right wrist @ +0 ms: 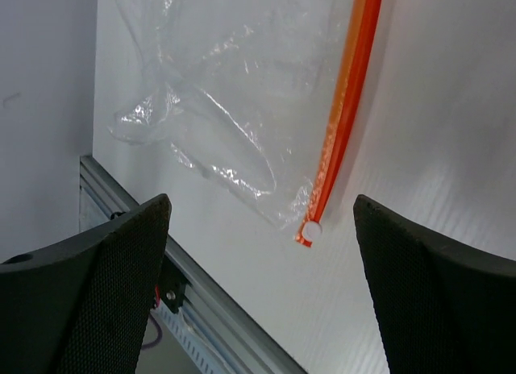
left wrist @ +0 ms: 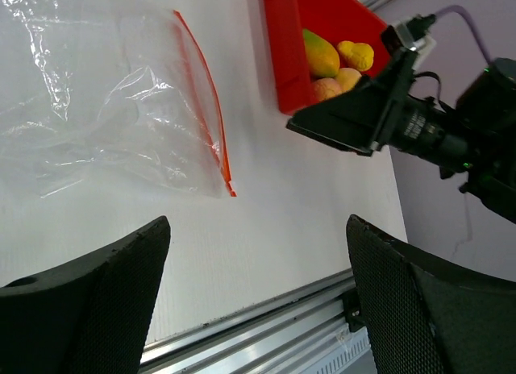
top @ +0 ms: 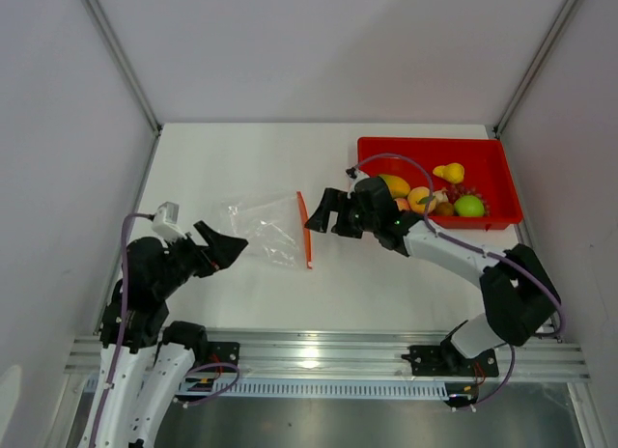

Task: Place the food in the zip-top bag and seal the zipper
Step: Pick up the zipper food storage bag at the center of the board.

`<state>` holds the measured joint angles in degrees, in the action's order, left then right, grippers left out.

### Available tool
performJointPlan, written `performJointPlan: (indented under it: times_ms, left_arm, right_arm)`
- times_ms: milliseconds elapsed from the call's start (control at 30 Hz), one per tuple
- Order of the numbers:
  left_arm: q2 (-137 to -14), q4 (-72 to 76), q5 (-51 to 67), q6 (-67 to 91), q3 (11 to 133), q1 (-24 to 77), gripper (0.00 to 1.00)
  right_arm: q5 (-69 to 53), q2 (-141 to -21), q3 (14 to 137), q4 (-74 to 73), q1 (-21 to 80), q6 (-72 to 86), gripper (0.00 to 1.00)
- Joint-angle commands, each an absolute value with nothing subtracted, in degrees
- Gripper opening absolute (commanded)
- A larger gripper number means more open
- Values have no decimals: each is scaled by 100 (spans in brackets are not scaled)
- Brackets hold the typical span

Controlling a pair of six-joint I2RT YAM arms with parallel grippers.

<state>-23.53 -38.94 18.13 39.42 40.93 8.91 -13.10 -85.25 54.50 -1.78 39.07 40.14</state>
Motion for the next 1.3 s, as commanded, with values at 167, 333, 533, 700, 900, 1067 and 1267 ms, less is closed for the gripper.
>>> performJointPlan:
  times_ms: [167, 333, 533, 700, 900, 1067, 1267]
  left_arm:
    - [-2092, -3841, 2241, 3832, 4104, 844, 85]
    - [-2109, -3920, 2311, 3788, 4183, 844, 86]
    - [-2092, -3990, 2391, 3709, 4166, 844, 86]
    - [-2048, -3955, 2382, 3674, 4148, 844, 86]
    - [-2180, -3823, 2470, 3674, 4096, 844, 85]
    - [-2311, -3823, 2435, 3639, 4131, 844, 84]
    - [-2522, -3928, 2435, 3586, 4402, 844, 80]
  right_arm:
    - [-1687, -9702, 5590, 1736, 3885, 4614, 91]
    - [-2197, -10317, 5397, 2836, 3806, 4632, 93]
    - [-2452, -10968, 5379, 3435, 3779, 4553, 90]
    - [-2890, -11389, 5423, 3927, 3788, 4701, 81]
    - [-3076, -11593, 5362, 4552, 3893, 4860, 50]
    - [-3085, -11549, 5203, 5044, 3920, 4957, 10]
    - [-3313, -11277, 5440, 4993, 3929, 4765, 0]
